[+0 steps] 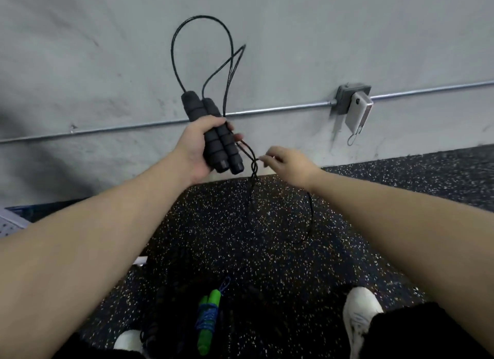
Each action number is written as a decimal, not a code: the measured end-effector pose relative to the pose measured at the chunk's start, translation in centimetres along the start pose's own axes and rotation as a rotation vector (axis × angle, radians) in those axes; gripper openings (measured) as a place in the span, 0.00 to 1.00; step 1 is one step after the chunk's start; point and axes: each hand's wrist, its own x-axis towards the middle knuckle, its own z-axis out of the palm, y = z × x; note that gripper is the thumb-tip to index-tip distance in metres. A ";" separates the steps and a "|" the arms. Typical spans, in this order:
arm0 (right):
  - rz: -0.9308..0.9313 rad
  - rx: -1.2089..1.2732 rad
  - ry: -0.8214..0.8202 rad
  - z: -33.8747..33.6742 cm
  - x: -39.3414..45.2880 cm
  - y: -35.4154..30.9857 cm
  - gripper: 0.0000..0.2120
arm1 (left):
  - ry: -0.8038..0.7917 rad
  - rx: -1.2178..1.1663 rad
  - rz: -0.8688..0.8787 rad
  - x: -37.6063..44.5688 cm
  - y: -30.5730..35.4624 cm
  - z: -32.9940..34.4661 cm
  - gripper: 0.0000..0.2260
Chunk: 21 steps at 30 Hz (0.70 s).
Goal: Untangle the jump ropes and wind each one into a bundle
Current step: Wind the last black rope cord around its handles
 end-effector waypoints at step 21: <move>0.079 0.226 0.249 -12.7 -7.0 -0.9 0.11 | 0.335 0.192 0.002 -6.1 -0.2 0.0 0.10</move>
